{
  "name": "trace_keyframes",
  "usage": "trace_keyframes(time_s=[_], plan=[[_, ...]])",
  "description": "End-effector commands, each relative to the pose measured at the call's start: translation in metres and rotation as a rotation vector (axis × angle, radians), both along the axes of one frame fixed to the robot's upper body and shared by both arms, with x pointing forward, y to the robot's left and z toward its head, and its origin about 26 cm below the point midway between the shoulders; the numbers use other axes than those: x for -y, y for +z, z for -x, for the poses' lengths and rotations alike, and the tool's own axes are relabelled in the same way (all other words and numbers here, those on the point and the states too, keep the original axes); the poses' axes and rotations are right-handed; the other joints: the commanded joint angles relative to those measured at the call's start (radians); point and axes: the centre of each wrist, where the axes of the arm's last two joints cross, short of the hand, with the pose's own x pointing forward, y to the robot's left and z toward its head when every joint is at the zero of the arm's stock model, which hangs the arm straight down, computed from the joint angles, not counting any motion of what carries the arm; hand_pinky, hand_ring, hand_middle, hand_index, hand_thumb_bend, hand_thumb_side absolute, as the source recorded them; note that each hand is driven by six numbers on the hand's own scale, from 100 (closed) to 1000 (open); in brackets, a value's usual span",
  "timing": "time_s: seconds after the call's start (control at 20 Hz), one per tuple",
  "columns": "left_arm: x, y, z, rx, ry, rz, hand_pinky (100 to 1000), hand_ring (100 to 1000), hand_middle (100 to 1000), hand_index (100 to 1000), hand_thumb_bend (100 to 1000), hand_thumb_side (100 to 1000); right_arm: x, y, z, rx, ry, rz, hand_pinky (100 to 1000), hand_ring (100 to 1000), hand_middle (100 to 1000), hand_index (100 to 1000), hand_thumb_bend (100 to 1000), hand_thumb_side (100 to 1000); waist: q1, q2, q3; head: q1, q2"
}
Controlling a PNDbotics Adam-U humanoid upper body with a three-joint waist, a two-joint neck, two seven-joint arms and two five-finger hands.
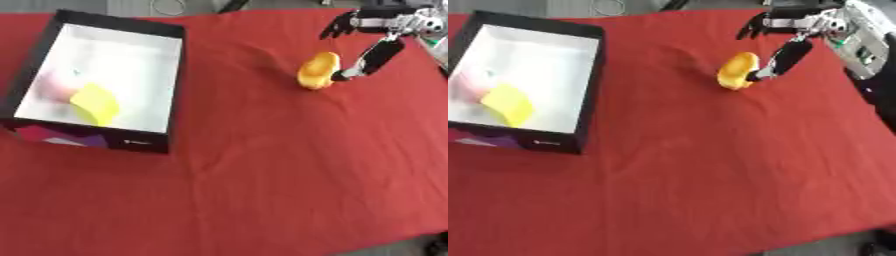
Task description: Pick up objects on the table and place them in the box.
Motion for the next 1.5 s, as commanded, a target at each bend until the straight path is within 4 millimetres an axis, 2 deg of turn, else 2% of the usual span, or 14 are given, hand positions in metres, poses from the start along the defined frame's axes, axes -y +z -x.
trace_keyframes(time_s=[0.05, 0.5, 1.0, 1.5], plan=[[0.0, 0.007, 0.001, 0.017, -0.006, -0.014, 826, 688, 740, 812, 878, 563, 0.005, 0.011, 0.0, 0.022, -0.017, 0.03, 884, 882, 880, 885, 470, 345, 0.013, -0.001, 0.001, -0.005, -0.015], [0.001, 0.007, 0.001, 0.019, -0.004, -0.007, 825, 688, 739, 810, 881, 562, 0.014, -0.008, -0.014, -0.001, -0.079, 0.086, 875, 880, 879, 885, 464, 340, 0.016, 0.008, 0.008, -0.008, -0.02], [0.001, 0.006, 0.001, 0.018, -0.004, -0.006, 825, 689, 739, 809, 884, 561, 0.018, -0.018, -0.02, -0.015, -0.094, 0.118, 868, 868, 853, 881, 452, 298, 0.019, 0.013, 0.009, -0.016, -0.022], [0.001, 0.005, 0.001, 0.015, -0.003, -0.004, 826, 690, 739, 810, 884, 561, 0.016, -0.024, -0.022, 0.005, -0.113, 0.04, 853, 805, 733, 787, 411, 133, 0.023, 0.016, 0.008, -0.019, -0.02]])
